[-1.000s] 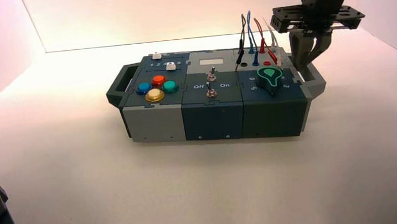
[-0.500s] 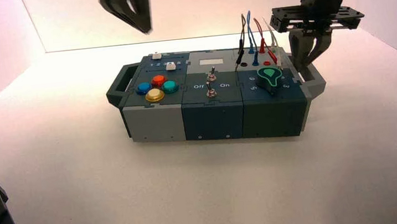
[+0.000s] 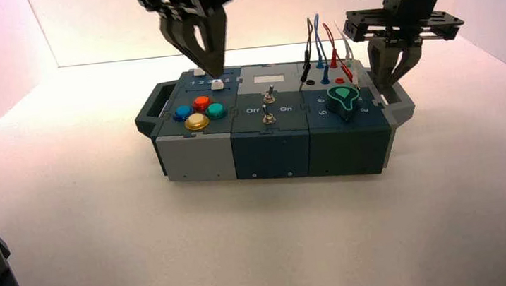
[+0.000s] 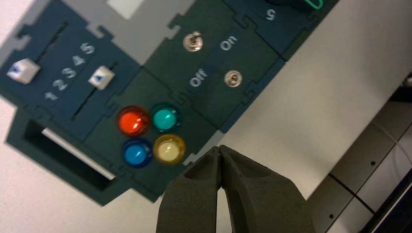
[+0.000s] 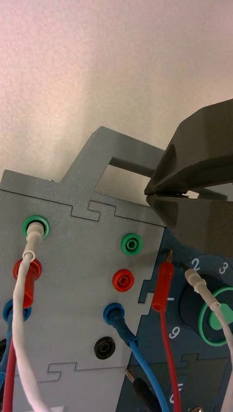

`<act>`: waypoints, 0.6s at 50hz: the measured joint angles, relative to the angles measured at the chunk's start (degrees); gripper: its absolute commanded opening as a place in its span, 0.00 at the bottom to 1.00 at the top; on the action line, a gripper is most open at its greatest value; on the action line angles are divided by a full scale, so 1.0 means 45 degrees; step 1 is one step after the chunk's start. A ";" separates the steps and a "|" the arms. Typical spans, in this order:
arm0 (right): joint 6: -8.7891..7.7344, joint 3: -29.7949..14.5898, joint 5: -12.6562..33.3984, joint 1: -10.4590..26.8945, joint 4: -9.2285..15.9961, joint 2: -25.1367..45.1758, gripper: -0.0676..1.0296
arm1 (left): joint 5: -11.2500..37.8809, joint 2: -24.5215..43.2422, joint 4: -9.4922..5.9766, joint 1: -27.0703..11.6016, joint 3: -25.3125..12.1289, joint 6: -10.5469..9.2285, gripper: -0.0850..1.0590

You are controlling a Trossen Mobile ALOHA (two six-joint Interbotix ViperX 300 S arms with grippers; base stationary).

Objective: Flip the bottom switch on with the left gripper.

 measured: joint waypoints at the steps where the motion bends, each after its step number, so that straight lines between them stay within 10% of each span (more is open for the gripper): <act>1: 0.0000 -0.0020 0.0020 -0.0020 0.0000 0.0000 0.04 | 0.0000 0.0078 -0.0020 -0.0039 -0.0020 0.0020 0.05; 30: -0.0020 -0.0059 0.0215 0.0000 0.0000 0.0000 0.04 | 0.0371 0.2402 0.0449 -0.0371 -0.1074 0.2656 0.05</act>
